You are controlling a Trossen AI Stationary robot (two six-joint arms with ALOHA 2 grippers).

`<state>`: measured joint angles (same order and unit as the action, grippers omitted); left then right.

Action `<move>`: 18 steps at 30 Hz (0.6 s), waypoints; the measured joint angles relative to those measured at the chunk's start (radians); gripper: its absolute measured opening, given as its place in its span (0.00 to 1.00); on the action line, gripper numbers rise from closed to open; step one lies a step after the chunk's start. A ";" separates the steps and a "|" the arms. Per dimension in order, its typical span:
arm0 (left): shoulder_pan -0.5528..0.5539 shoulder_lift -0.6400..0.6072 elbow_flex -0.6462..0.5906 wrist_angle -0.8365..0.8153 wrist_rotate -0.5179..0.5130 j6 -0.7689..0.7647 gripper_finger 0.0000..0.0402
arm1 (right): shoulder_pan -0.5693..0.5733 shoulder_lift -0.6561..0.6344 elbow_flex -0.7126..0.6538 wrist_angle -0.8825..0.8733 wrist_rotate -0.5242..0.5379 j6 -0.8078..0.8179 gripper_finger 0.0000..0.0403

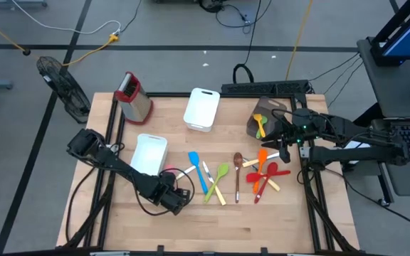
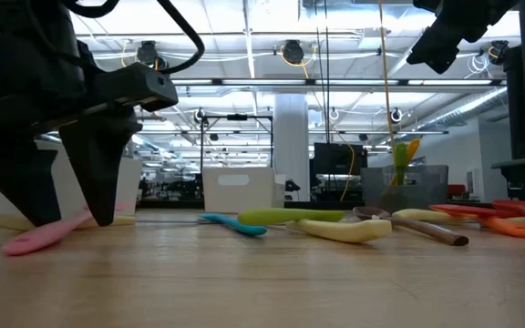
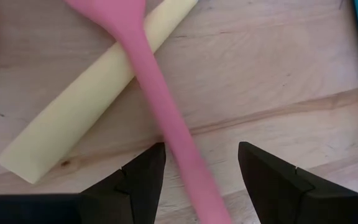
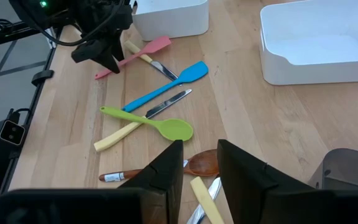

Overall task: Pick & Place Kitchen Items
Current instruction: Put the pink spatula into the black bin

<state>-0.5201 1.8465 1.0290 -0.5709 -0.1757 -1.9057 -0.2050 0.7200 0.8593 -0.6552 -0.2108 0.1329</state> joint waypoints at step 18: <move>-0.014 0.000 0.000 -0.005 -0.040 0.064 0.04 | 0.000 0.000 0.000 0.000 0.000 0.002 0.23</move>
<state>-0.5344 1.8464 1.0286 -0.5755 -0.2152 -1.8415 -0.2050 0.7200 0.8593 -0.6552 -0.2106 0.1345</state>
